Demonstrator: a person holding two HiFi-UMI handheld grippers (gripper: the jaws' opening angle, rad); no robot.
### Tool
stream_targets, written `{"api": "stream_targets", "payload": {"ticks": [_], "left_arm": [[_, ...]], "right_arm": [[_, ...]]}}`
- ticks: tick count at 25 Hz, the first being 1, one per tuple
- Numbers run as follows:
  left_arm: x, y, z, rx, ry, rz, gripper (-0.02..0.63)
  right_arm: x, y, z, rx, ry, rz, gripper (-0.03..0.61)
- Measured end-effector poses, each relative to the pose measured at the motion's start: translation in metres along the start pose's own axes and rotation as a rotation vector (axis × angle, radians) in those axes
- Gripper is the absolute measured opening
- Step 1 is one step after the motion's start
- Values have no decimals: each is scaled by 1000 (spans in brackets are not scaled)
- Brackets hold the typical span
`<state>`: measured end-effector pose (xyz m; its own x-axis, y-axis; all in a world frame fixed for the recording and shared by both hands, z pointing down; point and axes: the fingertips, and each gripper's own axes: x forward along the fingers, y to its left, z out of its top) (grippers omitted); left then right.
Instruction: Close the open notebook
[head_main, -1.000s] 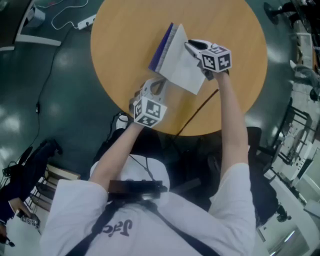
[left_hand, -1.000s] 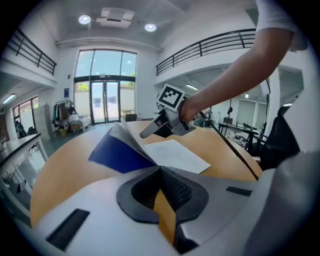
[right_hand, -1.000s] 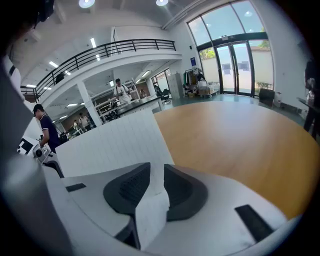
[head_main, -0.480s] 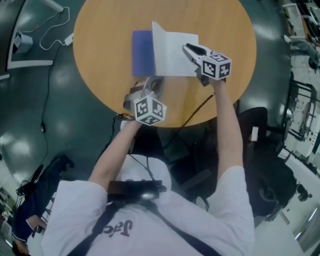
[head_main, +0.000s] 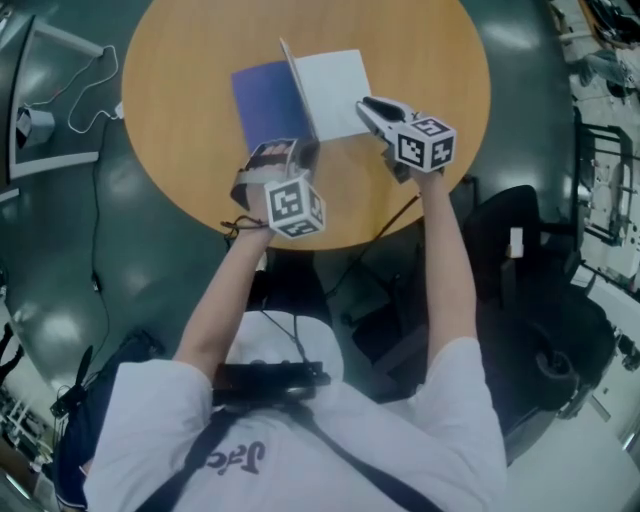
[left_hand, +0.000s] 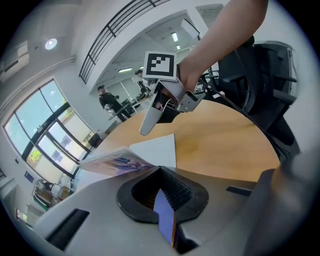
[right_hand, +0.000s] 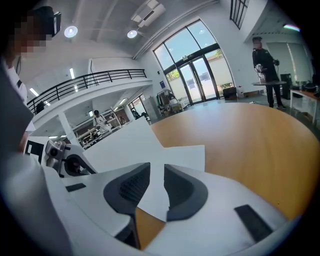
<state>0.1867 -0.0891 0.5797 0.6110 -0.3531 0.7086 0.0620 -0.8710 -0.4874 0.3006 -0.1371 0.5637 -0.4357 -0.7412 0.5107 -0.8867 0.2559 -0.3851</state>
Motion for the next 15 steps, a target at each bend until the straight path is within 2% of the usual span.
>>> {"api": "stream_targets", "payload": {"ticks": [8,15], "left_arm": [[9,13,31,94,-66,-52,11],[36,1,51,93,-87,-139,11]], "right_arm": [[-21,-20,-3,53,-45,-35,104],[-45,-40,-5,62,-70,-83,104]]}}
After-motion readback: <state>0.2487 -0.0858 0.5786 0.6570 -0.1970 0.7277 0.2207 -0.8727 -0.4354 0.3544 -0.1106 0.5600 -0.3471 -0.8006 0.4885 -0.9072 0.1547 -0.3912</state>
